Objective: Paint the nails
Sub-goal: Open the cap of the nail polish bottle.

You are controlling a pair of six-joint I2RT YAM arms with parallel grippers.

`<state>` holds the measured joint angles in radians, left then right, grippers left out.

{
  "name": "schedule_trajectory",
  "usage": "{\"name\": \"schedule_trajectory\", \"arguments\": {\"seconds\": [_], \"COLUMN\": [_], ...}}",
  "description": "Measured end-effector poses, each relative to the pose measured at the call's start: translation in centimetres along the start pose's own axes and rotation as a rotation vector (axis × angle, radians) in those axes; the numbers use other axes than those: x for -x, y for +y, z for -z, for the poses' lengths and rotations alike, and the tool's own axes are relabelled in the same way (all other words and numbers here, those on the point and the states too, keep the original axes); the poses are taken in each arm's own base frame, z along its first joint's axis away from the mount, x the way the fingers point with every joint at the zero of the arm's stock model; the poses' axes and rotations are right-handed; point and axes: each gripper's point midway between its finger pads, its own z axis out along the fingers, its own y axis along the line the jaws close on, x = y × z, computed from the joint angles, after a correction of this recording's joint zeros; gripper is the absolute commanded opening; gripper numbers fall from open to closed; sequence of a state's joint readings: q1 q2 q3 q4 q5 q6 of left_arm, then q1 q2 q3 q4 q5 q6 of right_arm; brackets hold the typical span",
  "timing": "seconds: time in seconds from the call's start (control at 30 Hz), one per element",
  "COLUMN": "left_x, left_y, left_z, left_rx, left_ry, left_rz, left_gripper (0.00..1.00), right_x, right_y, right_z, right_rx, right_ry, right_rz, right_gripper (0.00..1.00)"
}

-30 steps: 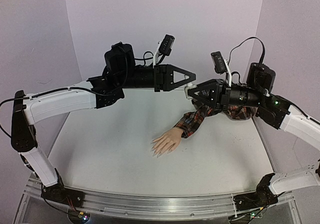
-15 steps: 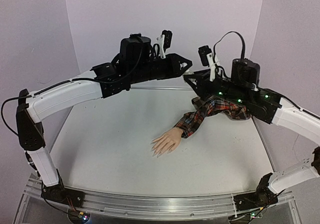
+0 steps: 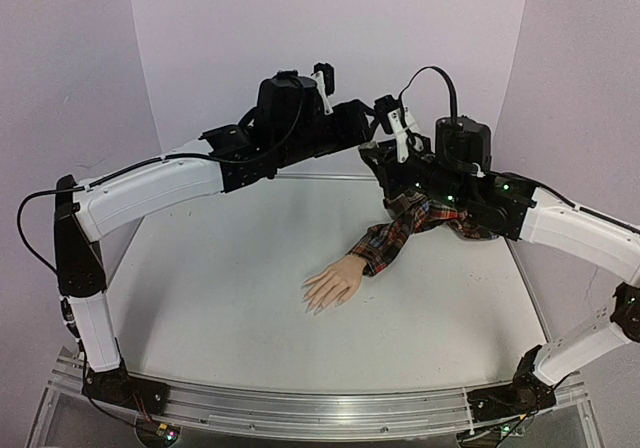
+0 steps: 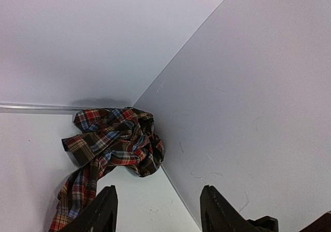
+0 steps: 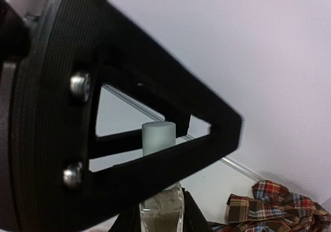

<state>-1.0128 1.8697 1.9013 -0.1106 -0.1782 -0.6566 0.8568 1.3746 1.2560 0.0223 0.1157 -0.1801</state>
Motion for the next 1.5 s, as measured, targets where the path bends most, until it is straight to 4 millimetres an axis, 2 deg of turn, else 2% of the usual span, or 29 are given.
{"name": "schedule_trajectory", "arguments": {"seconds": [0.07,0.2,0.3,0.4,0.53,0.63,0.73,0.87,0.97,1.17,1.3,1.5], "left_x": [0.5,0.8,1.4,3.0,4.2,3.0,1.5,-0.8,-1.7,-1.3,-1.1,-0.9], "left_y": [-0.3,-1.9,-3.6,-4.8,-5.9,-6.8,-7.7,-8.1,-8.2,-9.3,-9.6,-9.6], "left_z": [0.8,3.9,7.0,9.6,11.8,12.1,11.5,10.7,10.6,11.7,12.0,11.8], "left_rx": [-0.034,-0.166,-0.308,-0.427,-0.571,-0.663,-0.751,-0.851,-0.899,-0.979,-0.997,-0.988], "left_ry": [-0.003,0.024,0.047,0.048,0.056,0.113,0.179,0.265,0.304,0.3,0.3,0.304], "left_rz": [-0.007,-0.038,-0.055,-0.078,-0.14,-0.183,-0.21,-0.203,-0.186,-0.183,-0.176,-0.161], "left_gripper": [0.85,0.89,0.89,0.83,0.81,0.77,0.71,0.64,0.58,0.48,0.37,0.14], "right_x": [0.2,1.3,2.7,4.3,5.6,6.1,6.6,7.0,7.1,7.0,6.5,6.7], "right_y": [0.4,0.6,0.4,0.5,1.4,2.9,4.5,5.8,6.3,6.7,6.8,6.7], "right_z": [0.1,1.0,2.7,4.6,6.6,7.3,7.8,8.5,9.0,9.0,8.6,8.6], "right_rx": [0.039,0.122,0.195,0.291,0.442,0.572,0.694,0.801,0.853,0.91,0.921,0.922], "right_ry": [-0.009,-0.044,-0.088,-0.134,-0.161,-0.147,-0.131,-0.118,-0.115,-0.106,-0.091,-0.098], "right_rz": [-0.01,-0.053,-0.104,-0.164,-0.241,-0.298,-0.346,-0.383,-0.392,-0.402,-0.41,-0.409], "right_gripper": [0.0,0.0,0.0,0.0,0.0,0.0,0.0,0.0,0.0,0.0,0.0,0.0]}}
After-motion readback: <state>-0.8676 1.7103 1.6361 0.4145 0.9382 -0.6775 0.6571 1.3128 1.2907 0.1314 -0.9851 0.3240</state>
